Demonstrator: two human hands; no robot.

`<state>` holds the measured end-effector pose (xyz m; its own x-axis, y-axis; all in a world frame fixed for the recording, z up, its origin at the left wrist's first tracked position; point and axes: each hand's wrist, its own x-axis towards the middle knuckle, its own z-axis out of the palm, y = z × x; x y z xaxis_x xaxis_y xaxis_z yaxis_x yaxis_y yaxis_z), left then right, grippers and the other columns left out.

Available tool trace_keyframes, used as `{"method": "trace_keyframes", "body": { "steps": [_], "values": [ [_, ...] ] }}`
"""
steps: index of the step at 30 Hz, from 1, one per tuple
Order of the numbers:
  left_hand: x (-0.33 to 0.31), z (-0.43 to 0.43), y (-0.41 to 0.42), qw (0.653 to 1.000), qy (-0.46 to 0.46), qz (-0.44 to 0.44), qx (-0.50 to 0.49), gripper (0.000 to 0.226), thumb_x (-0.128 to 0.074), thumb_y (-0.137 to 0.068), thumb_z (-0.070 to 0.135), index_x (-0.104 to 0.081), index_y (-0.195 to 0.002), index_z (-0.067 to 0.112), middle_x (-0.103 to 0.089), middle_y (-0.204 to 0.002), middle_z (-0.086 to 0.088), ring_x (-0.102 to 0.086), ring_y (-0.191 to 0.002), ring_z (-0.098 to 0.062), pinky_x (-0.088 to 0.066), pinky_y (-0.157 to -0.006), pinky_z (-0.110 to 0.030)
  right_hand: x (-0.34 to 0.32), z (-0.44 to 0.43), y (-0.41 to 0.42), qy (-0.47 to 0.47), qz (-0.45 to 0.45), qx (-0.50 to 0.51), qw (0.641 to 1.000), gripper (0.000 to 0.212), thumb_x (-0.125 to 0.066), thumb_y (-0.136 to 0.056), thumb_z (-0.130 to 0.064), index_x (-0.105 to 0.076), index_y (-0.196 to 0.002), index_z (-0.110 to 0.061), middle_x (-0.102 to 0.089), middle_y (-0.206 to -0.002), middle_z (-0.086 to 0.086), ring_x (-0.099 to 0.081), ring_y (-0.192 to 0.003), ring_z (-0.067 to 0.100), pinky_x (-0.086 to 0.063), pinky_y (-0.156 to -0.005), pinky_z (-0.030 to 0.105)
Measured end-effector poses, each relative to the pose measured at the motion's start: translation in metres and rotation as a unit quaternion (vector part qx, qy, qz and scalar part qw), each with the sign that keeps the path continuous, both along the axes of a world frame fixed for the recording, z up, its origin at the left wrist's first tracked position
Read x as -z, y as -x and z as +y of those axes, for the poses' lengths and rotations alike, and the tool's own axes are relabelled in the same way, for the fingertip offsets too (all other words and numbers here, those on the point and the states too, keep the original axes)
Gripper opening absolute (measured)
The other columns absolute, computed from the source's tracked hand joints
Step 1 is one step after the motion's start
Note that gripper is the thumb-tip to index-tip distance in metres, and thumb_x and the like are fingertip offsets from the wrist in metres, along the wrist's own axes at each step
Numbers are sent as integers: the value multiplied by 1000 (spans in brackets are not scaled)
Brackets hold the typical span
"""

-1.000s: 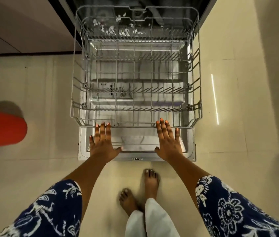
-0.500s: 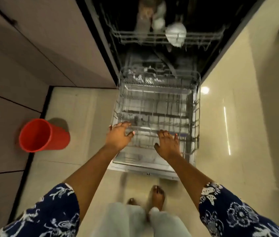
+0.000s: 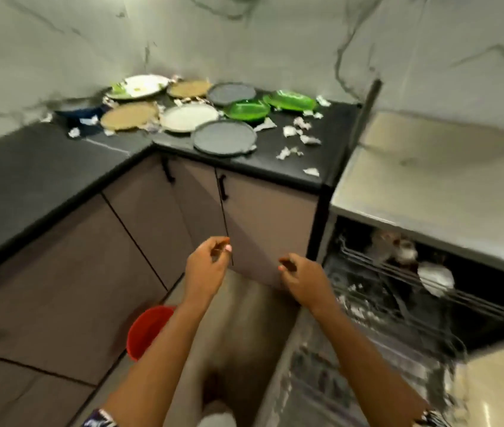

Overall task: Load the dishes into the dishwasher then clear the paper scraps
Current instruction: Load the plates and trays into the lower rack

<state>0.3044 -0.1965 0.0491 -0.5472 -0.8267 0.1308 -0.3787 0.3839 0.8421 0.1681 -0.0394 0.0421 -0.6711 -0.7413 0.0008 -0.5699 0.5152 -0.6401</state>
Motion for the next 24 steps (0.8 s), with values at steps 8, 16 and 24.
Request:
{"method": "trace_keyframes", "body": {
  "steps": [8, 16, 24],
  "values": [
    [-32, -203, 50, 988, 23, -132, 71, 34, -59, -92, 34, -59, -124, 22, -59, -122, 3, -56, -111, -16, -47, -89, -30, -29, -202, 77, -28, 13, 20, 999, 39, -58, -89, -23, -55, -125, -9, -54, -130, 11, -45, -123, 28, -36, -101, 34],
    [-38, -317, 130, 985, 18, -144, 90, 48, -61, -89, 37, -50, -134, 22, -53, -135, -3, -51, -122, -20, -44, -99, -37, -47, -308, 162, -32, 68, 76, 994, 46, -60, -85, -23, -52, -128, -9, -52, -130, 13, -45, -122, 32, -37, -99, 37],
    [-20, -367, 222, 993, -72, -87, 23, 65, -64, -89, 31, -35, -146, 17, -43, -145, -10, -41, -132, -29, -37, -107, -43, -38, -371, 250, -79, 0, 109, 991, 51, -56, -86, -29, -45, -132, -11, -54, -130, 16, -46, -120, 34, -39, -95, 38]
  ]
}}
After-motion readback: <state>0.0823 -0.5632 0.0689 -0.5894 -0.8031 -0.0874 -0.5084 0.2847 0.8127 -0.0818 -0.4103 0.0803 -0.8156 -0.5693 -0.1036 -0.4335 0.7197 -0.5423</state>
